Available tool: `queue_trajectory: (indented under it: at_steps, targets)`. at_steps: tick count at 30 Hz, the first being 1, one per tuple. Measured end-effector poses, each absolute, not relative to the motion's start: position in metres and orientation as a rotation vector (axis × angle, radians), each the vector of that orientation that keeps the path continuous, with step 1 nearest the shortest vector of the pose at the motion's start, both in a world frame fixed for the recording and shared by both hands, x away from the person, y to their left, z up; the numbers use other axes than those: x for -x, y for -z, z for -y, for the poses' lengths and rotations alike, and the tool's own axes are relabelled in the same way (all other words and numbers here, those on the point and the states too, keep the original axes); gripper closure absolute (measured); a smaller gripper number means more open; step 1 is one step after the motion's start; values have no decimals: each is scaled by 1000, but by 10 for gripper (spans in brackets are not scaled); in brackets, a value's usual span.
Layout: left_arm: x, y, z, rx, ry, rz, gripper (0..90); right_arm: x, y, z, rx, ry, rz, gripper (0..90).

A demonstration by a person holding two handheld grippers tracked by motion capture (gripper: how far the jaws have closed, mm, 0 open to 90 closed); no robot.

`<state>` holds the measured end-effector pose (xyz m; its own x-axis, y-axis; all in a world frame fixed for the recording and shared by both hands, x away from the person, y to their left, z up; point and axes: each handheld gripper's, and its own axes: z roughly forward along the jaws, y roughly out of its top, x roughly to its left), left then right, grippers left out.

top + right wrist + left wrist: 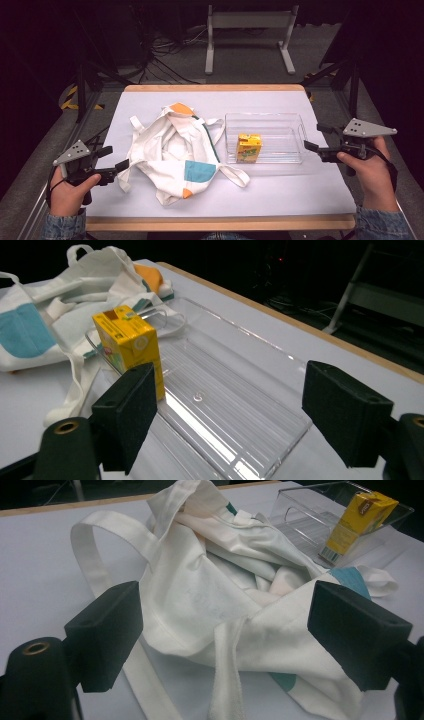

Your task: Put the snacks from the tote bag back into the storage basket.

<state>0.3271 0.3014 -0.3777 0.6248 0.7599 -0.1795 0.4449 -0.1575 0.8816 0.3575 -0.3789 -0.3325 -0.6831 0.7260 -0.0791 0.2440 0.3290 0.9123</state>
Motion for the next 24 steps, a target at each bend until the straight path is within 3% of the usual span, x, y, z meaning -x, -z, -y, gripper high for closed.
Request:
queue_trajectory:
  at_steps: [24]
  targets:
    - [-322, 419, -314, -1747, -388, -973, 150, -335, 402, 400, -1032, -1351, -2010, 218]
